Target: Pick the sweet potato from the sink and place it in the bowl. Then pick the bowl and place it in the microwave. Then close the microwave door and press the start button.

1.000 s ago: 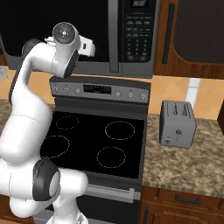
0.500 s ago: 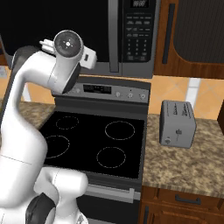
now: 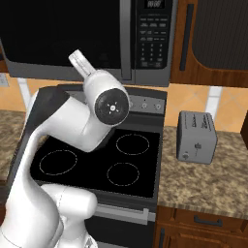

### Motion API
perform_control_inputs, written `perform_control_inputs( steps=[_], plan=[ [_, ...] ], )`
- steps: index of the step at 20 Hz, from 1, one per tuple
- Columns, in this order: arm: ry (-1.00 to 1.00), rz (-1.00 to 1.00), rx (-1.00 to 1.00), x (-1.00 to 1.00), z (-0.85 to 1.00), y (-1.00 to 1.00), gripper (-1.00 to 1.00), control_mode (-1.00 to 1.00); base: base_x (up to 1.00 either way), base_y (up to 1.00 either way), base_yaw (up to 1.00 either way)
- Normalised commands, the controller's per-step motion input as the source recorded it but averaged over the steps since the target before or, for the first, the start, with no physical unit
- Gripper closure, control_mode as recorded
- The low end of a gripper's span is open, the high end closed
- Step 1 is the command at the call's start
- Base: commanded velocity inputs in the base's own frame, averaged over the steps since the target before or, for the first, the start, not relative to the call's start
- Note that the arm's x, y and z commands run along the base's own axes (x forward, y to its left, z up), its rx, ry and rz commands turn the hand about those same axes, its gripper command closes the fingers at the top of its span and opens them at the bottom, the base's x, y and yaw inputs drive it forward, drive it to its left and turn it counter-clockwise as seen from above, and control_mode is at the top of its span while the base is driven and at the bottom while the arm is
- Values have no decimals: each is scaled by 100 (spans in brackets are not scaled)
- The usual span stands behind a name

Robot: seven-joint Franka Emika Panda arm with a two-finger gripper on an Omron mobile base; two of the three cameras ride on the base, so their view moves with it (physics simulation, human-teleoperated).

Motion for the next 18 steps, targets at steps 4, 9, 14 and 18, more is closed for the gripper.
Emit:
perform_control_inputs(
  steps=[4,9,14,18],
  plan=[
    [30,-8,56,-22,-17,-60,-100,-100,0,0,0],
    [29,0,49,10,-17,-33,-100,-100,0,0,0],
    [17,0,27,44,-23,-4,-100,-100,0,0,0],
    [5,0,18,53,-15,-1,-100,-100,0,0,0]
  ],
)
